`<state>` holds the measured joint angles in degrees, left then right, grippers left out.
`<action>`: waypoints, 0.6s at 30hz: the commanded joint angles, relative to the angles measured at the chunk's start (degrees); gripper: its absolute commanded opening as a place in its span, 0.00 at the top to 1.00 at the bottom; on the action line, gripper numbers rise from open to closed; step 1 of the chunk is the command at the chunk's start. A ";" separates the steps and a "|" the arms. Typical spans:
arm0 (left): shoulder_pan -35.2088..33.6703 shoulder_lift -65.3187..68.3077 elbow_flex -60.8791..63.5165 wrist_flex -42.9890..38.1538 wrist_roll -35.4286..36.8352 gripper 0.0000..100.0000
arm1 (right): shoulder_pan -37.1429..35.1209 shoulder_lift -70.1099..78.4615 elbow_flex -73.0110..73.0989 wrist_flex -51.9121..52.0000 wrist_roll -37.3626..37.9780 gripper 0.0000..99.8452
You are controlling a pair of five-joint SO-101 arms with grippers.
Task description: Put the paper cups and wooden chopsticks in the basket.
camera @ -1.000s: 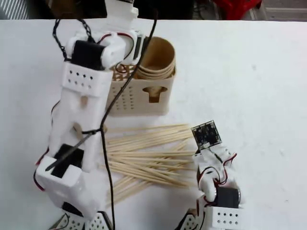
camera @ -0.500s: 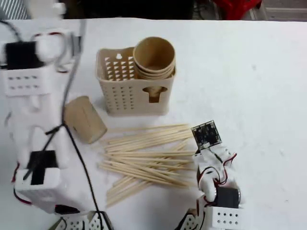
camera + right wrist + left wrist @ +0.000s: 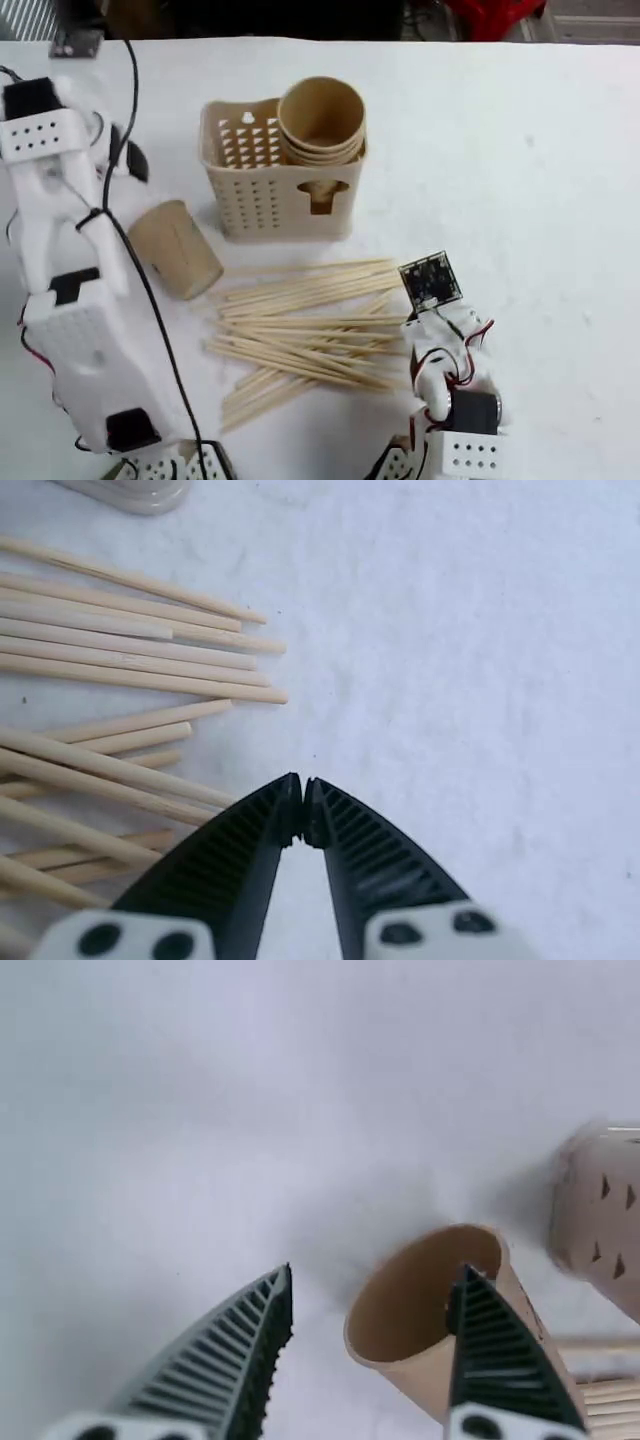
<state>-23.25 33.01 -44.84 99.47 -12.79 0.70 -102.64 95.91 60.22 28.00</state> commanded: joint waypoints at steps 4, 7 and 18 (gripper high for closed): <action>-1.27 5.76 -0.79 -1.05 2.64 0.74 | -0.31 -0.57 0.35 -1.27 0.44 0.98; -2.59 6.55 0.09 -0.26 2.64 0.74 | -0.31 -0.57 0.35 -1.27 0.44 0.98; -5.76 7.43 6.24 2.81 2.46 0.74 | -0.31 -0.57 0.35 -1.27 0.44 0.98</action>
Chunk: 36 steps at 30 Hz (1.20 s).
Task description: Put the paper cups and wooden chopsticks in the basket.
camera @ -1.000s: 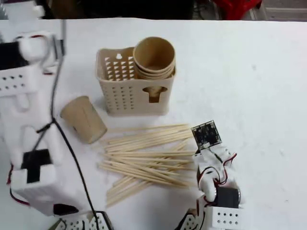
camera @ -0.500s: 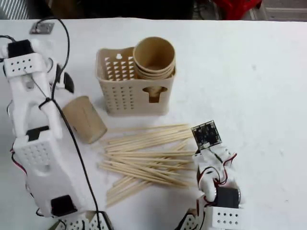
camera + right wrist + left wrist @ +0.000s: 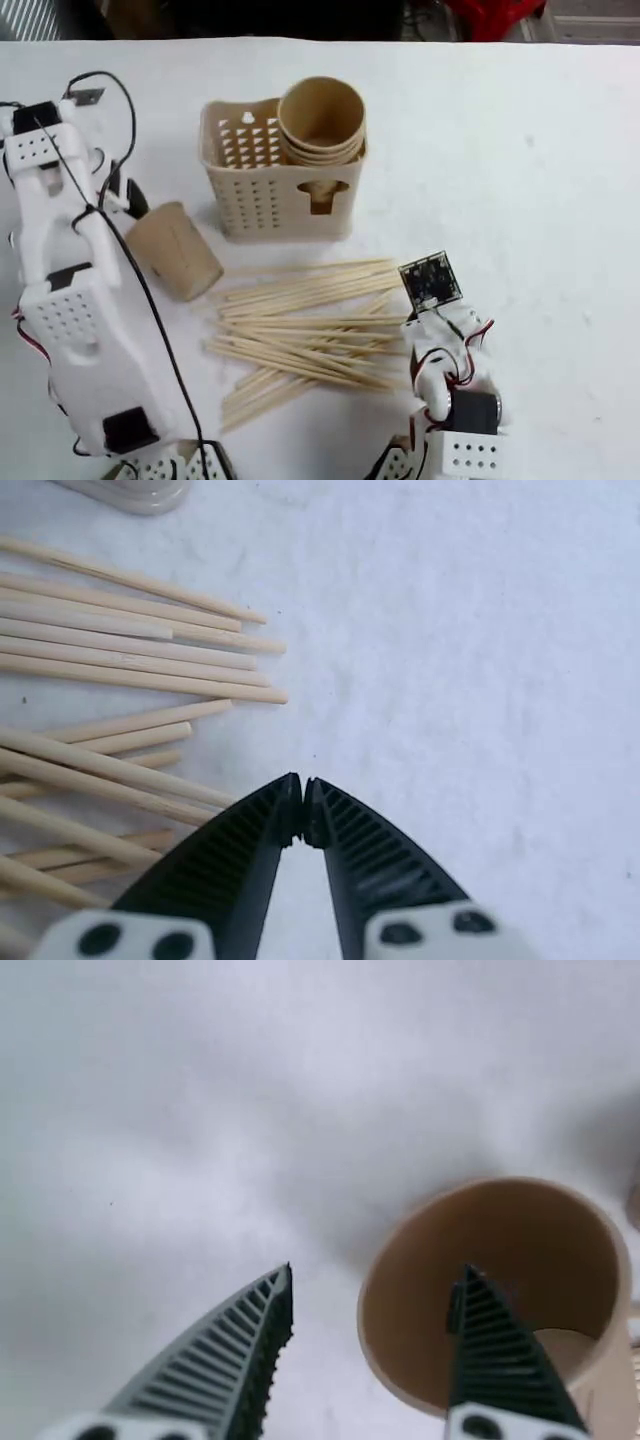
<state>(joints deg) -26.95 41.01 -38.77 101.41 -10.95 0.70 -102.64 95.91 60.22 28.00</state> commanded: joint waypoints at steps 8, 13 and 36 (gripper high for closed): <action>-2.51 -1.19 10.90 0.88 -2.99 0.74 | -0.31 -0.57 0.35 -1.27 0.44 0.98; -1.54 -3.91 18.46 0.88 -5.36 0.74 | -0.31 -0.57 0.35 -1.27 0.44 0.98; 22.46 -46.46 36.04 0.88 -1.58 0.77 | -0.31 -0.57 0.35 -1.27 0.44 0.98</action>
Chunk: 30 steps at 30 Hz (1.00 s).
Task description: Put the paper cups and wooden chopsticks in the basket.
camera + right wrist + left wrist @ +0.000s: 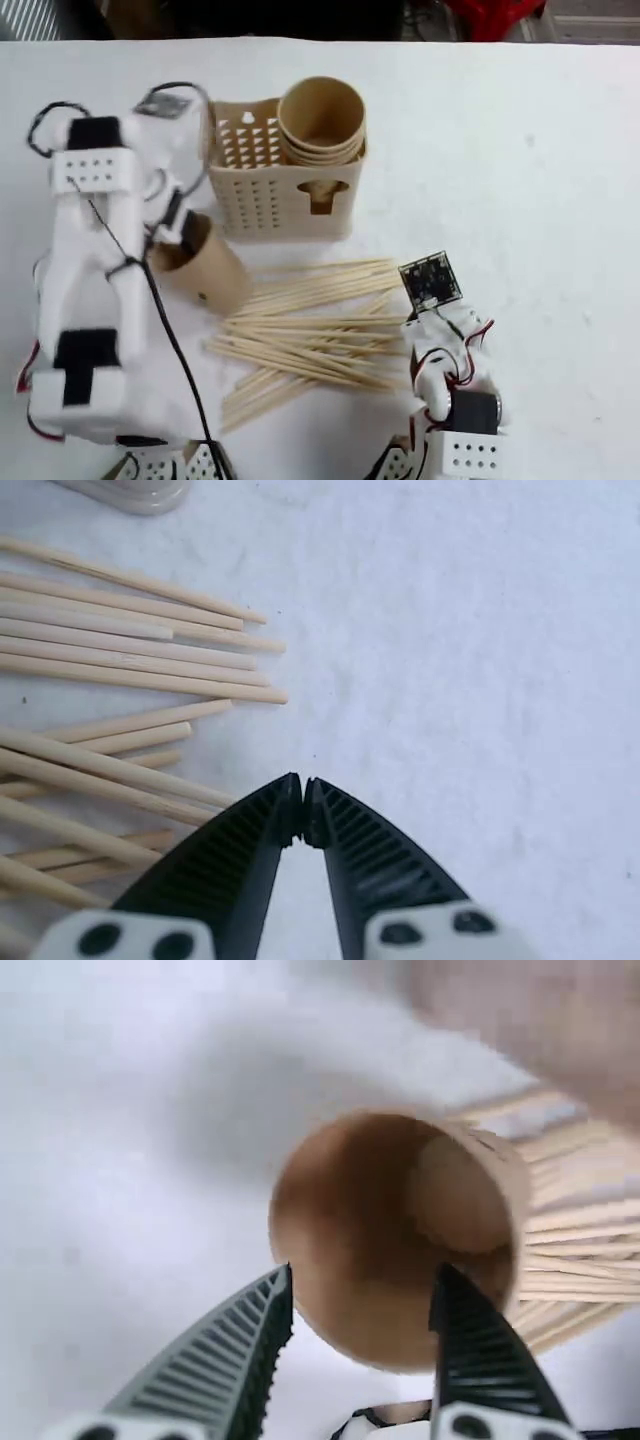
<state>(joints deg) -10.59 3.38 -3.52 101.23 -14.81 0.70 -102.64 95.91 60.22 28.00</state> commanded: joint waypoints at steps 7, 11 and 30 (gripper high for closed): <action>8.57 -16.04 1.49 0.97 2.11 0.78 | -0.31 -0.57 0.35 -1.27 0.44 0.98; 8.84 -15.78 6.07 0.53 0.00 0.78 | -0.31 -0.57 0.35 -1.27 0.44 0.98; 2.77 -15.87 20.84 -10.81 -3.08 0.78 | -0.31 -0.57 0.35 -1.27 0.44 0.98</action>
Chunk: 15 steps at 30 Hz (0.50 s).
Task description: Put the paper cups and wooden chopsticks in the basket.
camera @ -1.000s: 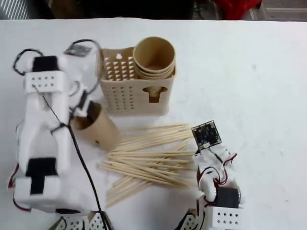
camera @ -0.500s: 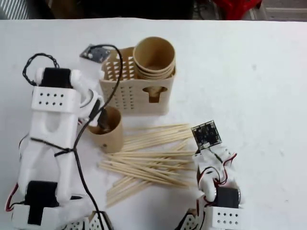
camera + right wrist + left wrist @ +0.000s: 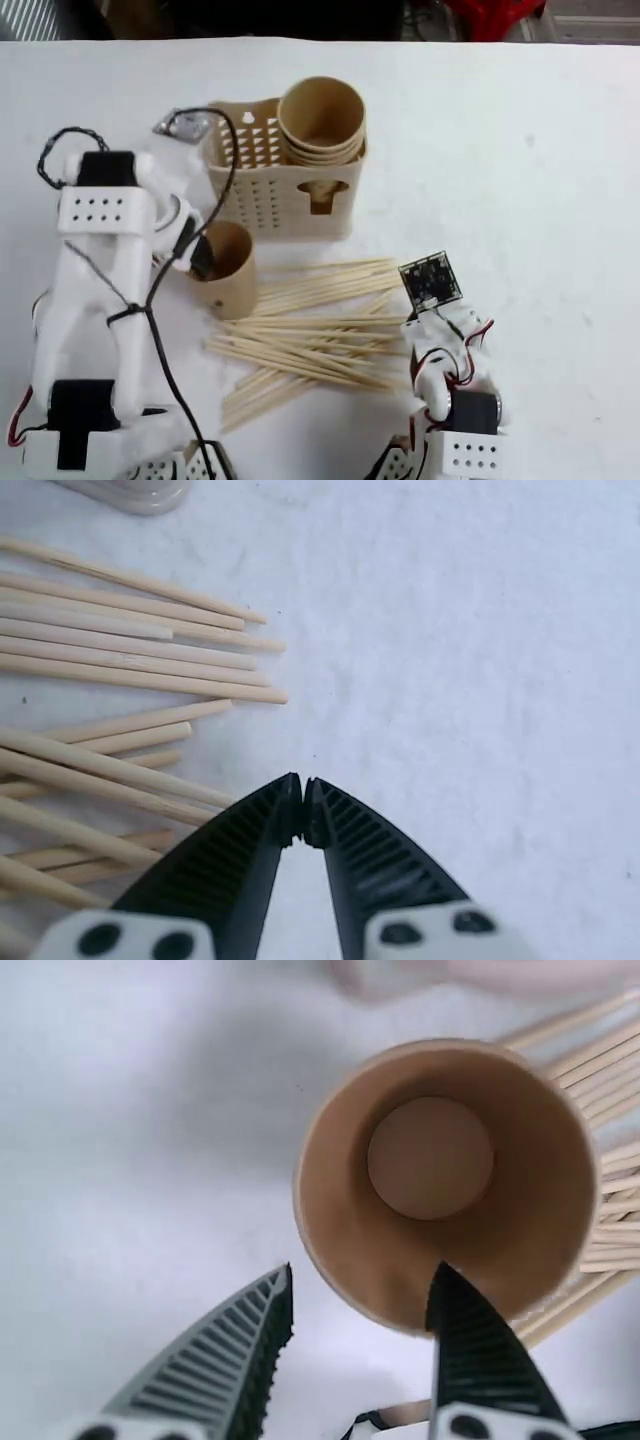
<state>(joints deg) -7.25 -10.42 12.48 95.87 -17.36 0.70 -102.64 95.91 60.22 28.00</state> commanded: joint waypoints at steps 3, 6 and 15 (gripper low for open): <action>-0.57 -2.07 9.14 -9.05 -0.53 0.78 | -0.31 -0.57 0.35 -1.27 0.44 0.98; -0.40 -2.07 11.25 -10.99 -0.44 0.78 | -0.31 -0.57 0.35 -1.27 0.44 0.98; -0.40 -2.59 2.64 -7.74 -0.44 0.97 | -0.31 -0.57 0.35 -1.27 0.44 0.98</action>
<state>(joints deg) -7.34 -10.42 22.15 85.05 -17.63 0.70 -102.64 95.91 60.22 28.00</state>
